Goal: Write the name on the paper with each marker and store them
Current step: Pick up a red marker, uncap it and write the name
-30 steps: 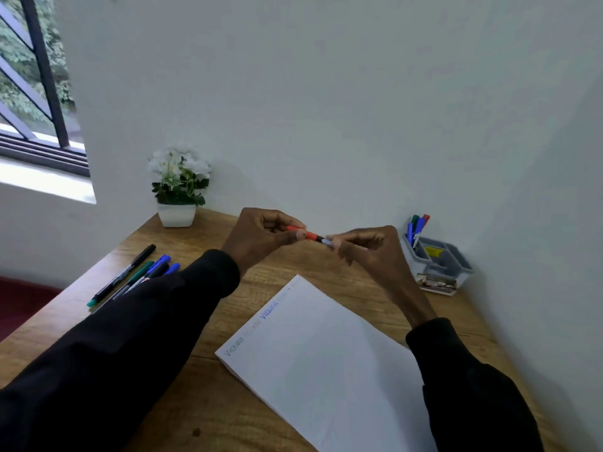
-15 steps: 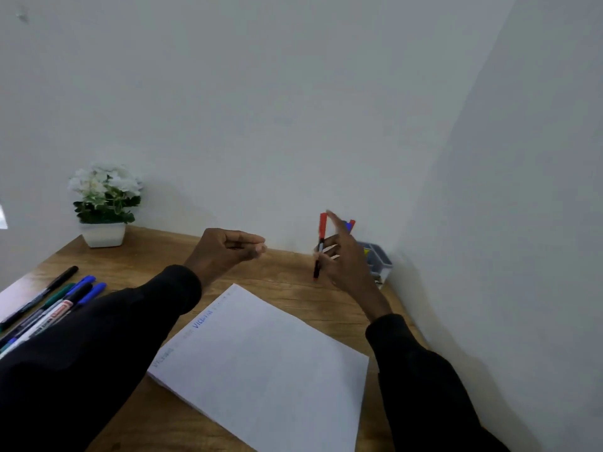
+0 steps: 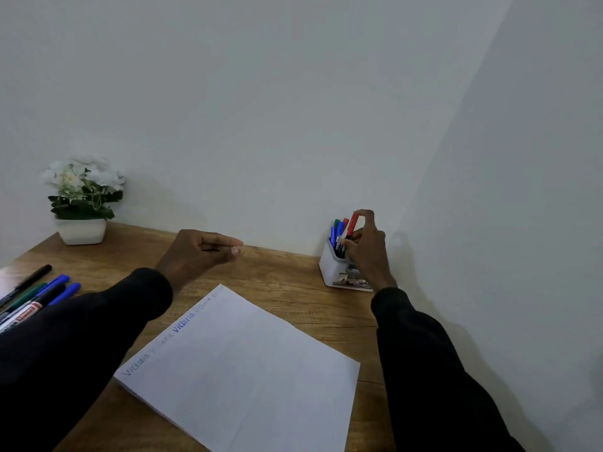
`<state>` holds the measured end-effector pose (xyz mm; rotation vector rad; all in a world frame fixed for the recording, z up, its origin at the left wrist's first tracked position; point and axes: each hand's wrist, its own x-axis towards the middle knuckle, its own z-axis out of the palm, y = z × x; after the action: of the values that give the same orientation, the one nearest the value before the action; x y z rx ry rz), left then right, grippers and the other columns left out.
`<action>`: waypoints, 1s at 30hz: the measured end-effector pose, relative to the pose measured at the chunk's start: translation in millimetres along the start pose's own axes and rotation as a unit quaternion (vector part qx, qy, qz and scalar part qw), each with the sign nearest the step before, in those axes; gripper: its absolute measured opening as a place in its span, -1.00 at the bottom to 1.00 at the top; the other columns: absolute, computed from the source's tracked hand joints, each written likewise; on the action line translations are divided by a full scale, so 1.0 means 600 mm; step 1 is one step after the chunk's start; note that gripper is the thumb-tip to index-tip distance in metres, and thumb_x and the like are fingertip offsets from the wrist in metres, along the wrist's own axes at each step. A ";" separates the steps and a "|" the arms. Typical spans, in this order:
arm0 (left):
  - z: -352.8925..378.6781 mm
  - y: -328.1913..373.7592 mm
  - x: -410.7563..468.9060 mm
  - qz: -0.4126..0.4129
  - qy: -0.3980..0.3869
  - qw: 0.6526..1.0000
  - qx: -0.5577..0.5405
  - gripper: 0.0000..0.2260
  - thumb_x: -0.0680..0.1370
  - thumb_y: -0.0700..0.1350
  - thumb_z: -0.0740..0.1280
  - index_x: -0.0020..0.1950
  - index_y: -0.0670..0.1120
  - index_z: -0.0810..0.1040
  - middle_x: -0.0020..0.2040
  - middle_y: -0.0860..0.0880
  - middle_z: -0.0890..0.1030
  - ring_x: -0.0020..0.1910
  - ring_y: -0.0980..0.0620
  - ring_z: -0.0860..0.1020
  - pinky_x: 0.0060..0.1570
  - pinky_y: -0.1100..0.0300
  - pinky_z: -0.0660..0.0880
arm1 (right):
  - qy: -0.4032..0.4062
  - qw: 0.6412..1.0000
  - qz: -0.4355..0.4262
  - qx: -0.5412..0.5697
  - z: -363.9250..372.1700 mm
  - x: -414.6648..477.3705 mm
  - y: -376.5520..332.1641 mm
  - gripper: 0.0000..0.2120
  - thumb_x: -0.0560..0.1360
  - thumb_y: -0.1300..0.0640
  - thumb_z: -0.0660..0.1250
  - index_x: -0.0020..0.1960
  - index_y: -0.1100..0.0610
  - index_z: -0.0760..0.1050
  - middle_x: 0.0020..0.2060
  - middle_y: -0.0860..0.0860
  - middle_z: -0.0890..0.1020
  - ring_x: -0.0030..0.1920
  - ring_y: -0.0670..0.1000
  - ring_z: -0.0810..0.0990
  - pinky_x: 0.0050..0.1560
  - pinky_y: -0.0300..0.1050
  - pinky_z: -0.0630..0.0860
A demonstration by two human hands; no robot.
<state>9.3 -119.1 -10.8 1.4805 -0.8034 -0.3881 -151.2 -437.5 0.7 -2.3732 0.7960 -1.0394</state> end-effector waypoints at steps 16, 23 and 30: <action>-0.032 -0.009 -0.017 -0.015 0.022 0.999 0.021 -0.79 0.42 -0.19 0.52 0.04 -0.14 0.70 -0.09 0.00 0.73 -0.09 0.18 0.68 -0.23 0.52 0.49 | 0.022 0.997 0.000 -0.074 0.042 0.026 0.018 -0.52 0.50 0.23 0.55 0.35 0.09 0.47 0.04 0.12 0.68 0.03 0.11 0.68 0.03 0.03 0.69; -0.061 -0.015 -0.031 -0.020 0.031 0.999 0.023 -0.80 0.43 -0.21 0.51 0.05 -0.17 0.69 -0.06 -0.02 0.73 -0.10 0.21 0.68 -0.25 0.53 0.48 | 0.087 0.994 0.003 -0.067 0.030 0.003 -0.011 -0.48 0.48 0.30 0.54 0.39 0.16 0.49 0.06 0.12 0.65 0.01 0.09 0.66 -0.02 -0.03 0.65; -0.096 -0.010 -0.073 -0.028 0.038 0.998 0.032 -0.79 0.47 -0.23 0.47 0.10 -0.20 0.67 -0.01 -0.08 0.72 -0.05 0.15 0.67 -0.22 0.50 0.50 | 0.015 0.994 -0.070 0.088 0.062 -0.091 -0.142 -0.93 0.49 0.27 0.54 -0.06 0.15 0.68 -0.24 -0.03 0.69 -0.23 -0.08 0.64 -0.24 -0.39 0.55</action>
<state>19.7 -48.2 -21.0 1.5697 -0.7207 -0.3476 -124.9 -332.8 -1.7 -2.2933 0.5309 -1.1543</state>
